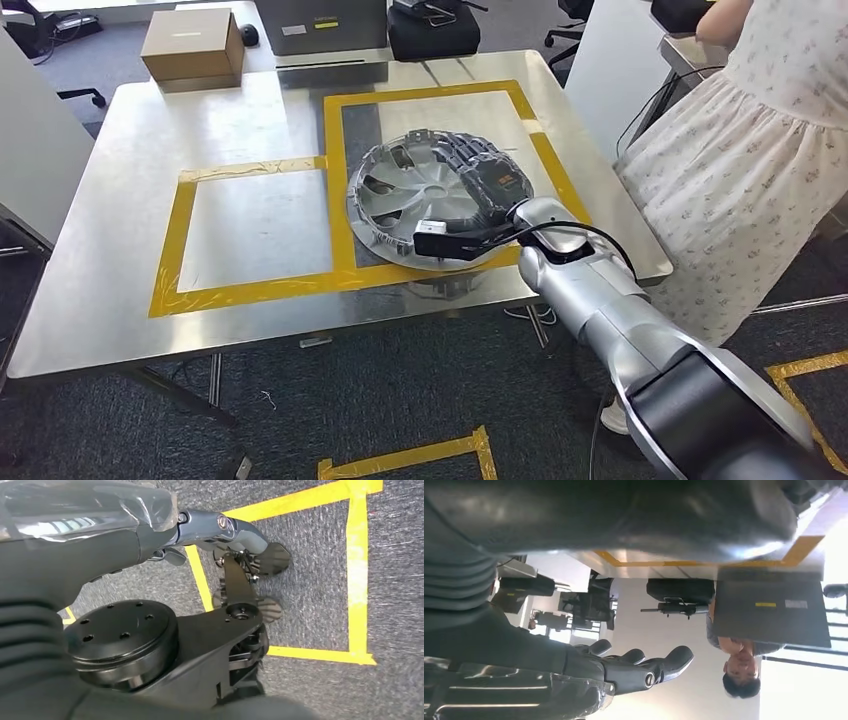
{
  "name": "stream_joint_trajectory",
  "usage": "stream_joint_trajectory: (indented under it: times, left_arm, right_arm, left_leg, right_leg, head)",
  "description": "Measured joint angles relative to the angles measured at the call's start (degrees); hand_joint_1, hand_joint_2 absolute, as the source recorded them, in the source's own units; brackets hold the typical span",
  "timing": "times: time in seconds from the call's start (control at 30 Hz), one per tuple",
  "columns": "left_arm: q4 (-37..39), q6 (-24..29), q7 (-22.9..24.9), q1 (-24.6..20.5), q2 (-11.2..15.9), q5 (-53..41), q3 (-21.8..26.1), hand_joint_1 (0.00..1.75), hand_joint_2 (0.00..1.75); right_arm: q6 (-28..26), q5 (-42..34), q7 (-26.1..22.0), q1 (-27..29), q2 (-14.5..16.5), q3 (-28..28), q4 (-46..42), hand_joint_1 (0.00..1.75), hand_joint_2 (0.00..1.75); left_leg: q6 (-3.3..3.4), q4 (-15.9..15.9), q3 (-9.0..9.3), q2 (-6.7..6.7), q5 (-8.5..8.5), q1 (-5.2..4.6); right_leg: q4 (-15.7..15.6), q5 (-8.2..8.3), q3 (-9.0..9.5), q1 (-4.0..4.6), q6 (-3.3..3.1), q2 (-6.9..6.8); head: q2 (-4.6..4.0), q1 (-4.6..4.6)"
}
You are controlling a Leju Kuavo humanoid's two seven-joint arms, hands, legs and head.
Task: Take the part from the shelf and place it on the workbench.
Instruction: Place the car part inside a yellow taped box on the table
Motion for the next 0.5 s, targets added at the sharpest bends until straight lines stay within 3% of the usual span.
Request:
stream_joint_trajectory:
  times: [0.07, 0.1, 0.17, 0.23, 0.3, 0.37, 0.43, 0.5]
  left_arm:
    - [0.0, 0.48, 0.19, 0.01, -0.08, -0.16, -0.16, 0.0, 0.0]
    - [0.0, 0.7, 0.22, 0.01, -0.12, -0.25, -0.25, 0.0, 0.0]
    - [-0.07, 0.96, 0.29, 0.03, -0.15, -0.49, -0.37, 0.0, 0.0]
    - [-0.31, 1.0, 0.44, 0.07, -0.07, -0.7, -0.55, 0.0, 0.0]
    - [-0.57, 1.03, 0.59, 0.15, 0.1, -0.81, -0.72, 0.0, 0.0]
    - [-0.82, 1.1, 0.65, 0.25, 0.37, -0.95, -0.89, 0.0, 0.0]
    - [-1.09, 1.18, 0.62, 0.32, 0.66, -1.08, -1.12, 0.0, 0.0]
    - [-1.28, 1.32, 0.52, 0.39, 0.87, -1.13, -1.26, 0.0, 0.0]
  right_arm:
    - [-1.59, -5.4, -1.94, 1.44, -0.07, -2.6, -1.19, 0.0, 0.0]
    - [-1.67, -9.26, -3.06, 2.35, -0.11, -4.67, -2.55, 0.0, 0.0]
    - [0.18, -17.69, -4.14, 4.5, -0.31, -9.68, -7.27, 0.0, 0.0]
    - [3.66, -25.52, -3.4, 7.07, -0.6, -14.66, -13.93, 0.0, 0.0]
    - [6.82, -31.71, -2.35, 9.89, -0.9, -18.79, -20.62, 0.0, 0.0]
    - [9.61, -37.48, -1.54, 12.69, -1.18, -21.95, -26.9, 0.0, 0.0]
    - [12.42, -43.56, -1.0, 15.33, -1.35, -24.31, -33.23, 0.0, 0.0]
    - [14.64, -48.87, -0.57, 17.93, -1.54, -25.8, -38.68, 0.0, 0.0]
  left_leg:
    - [0.04, 0.03, -0.03, -0.1, 0.01, -0.09]
    - [0.03, 0.07, -0.02, -0.18, 0.01, -0.1]
    - [-0.08, 0.2, -0.02, -0.31, -0.06, -0.14]
    - [-0.5, 0.52, -0.2, -0.35, -0.26, -0.39]
    - [-1.09, 0.68, -0.35, -0.34, -0.35, -0.47]
    - [-1.72, 0.96, -0.55, -0.3, -0.72, -0.26]
    - [-2.4, 4.24, -1.97, -0.21, -3.03, -0.05]
    - [-2.98, 11.55, -5.16, -0.15, -6.8, 0.17]
  right_leg:
    - [4.38, -1.1, -2.04, -0.01, 0.25, -0.01]
    - [3.26, -0.43, -1.45, -0.01, 0.59, -0.01]
    - [-4.47, 2.34, 2.52, 0.05, 1.13, -0.08]
    - [-11.12, 4.37, 5.98, 0.29, 0.84, -0.2]
    - [-12.6, 4.77, 6.74, 0.61, 0.25, -0.24]
    - [-12.86, 4.96, 6.88, 0.34, -0.29, -0.22]
    - [-13.13, 5.1, 7.1, -0.11, -0.92, -0.22]
    - [-13.13, 5.05, 7.16, -0.12, -1.22, -0.21]
  head:
    - [0.0, 0.01]
    - [0.0, 0.01]
    - [0.0, 0.03]
    - [0.0, -0.02]
    - [0.0, -0.06]
    - [0.0, -0.05]
    - [0.0, -0.08]
    - [0.0, -0.1]
